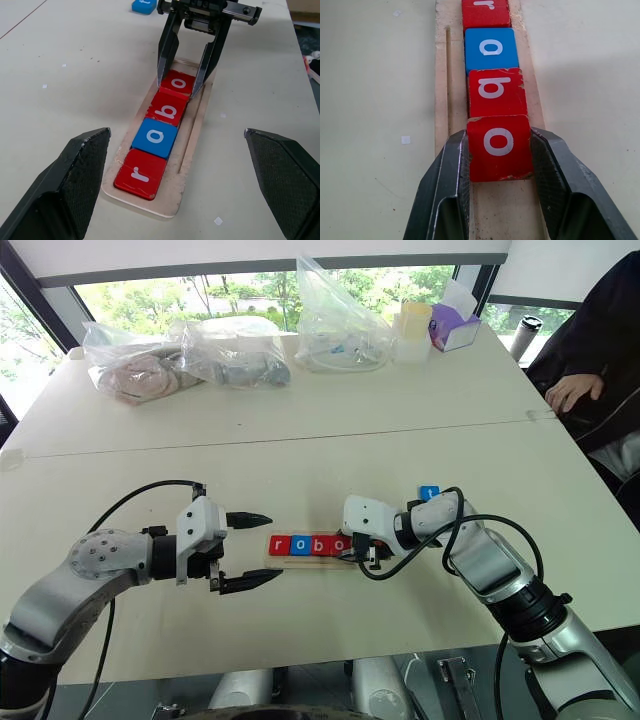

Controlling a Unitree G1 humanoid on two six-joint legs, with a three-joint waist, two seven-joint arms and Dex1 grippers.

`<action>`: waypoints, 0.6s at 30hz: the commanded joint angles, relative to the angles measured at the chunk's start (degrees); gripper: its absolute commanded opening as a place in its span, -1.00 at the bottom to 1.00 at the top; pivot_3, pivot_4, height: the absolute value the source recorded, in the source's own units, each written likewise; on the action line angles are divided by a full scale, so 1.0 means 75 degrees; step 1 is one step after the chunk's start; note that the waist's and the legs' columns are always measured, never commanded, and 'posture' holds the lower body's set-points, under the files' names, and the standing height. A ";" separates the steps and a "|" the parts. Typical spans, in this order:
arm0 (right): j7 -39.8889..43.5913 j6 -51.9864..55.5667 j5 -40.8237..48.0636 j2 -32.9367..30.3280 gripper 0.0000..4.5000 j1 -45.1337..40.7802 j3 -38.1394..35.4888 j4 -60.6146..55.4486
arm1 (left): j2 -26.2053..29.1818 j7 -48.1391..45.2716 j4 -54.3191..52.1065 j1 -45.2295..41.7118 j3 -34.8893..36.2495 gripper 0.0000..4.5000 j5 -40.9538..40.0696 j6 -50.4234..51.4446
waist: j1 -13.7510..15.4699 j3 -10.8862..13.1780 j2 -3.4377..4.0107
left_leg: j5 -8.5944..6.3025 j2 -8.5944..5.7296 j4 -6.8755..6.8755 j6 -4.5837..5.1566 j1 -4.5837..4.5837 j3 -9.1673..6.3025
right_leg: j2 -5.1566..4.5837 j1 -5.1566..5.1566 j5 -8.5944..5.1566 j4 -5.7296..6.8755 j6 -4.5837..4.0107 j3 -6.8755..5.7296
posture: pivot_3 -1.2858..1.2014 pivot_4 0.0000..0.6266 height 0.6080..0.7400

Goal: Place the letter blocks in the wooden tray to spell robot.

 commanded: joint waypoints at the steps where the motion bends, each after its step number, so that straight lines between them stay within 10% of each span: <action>1: 0.0013 -0.0064 -0.0031 -0.0026 -0.49 -0.0054 -0.0039 -0.0073 | -0.0048 0.0019 -0.0251 -0.0060 0.0019 1.00 -0.0046 -0.0026 | 0.0000 0.0000 0.0000 | 0.0000 0.0000 0.0000 0.0000 0.0000 0.0000 | 0.0000 0.0000 0.0000 0.0000 0.0000 0.0000 | 0.03 -0.52 1.00; 10: 0.0025 0.0159 0.0128 0.0066 -0.49 -0.0055 -0.0070 -0.0155 | -0.0060 -0.0017 -0.0197 -0.0109 -0.0001 1.00 -0.0028 -0.0046 | 0.0000 0.0000 0.0000 | 0.0000 0.0000 0.0000 0.0000 0.0000 0.0000 | 0.0000 0.0000 0.0000 0.0000 0.0000 0.0000 | 0.03 -0.52 1.00; 15: 0.0021 0.0263 0.0182 0.0104 0.81 -0.0126 -0.0089 -0.0233 | -0.0066 -0.0020 -0.0176 -0.0113 -0.0005 1.00 -0.0022 -0.0046 | 0.0000 -0.0001 -0.0001 | 0.0000 0.0000 0.0000 0.0000 0.0000 0.0000 | 0.0000 0.0000 0.0000 0.0000 0.0000 0.0000 | 0.03 -0.52 1.00; 18: 0.0029 0.0346 0.0270 0.0078 0.97 -0.0197 -0.0188 -0.0321 | -0.0071 -0.0015 -0.0180 -0.0109 -0.0002 1.00 -0.0026 -0.0039 | -0.0001 0.0000 -0.0001 | 0.0000 0.0000 0.0000 0.0000 0.0000 0.0000 | 0.0000 0.0000 0.0000 0.0000 0.0000 0.0000 | 0.03 -0.52 1.00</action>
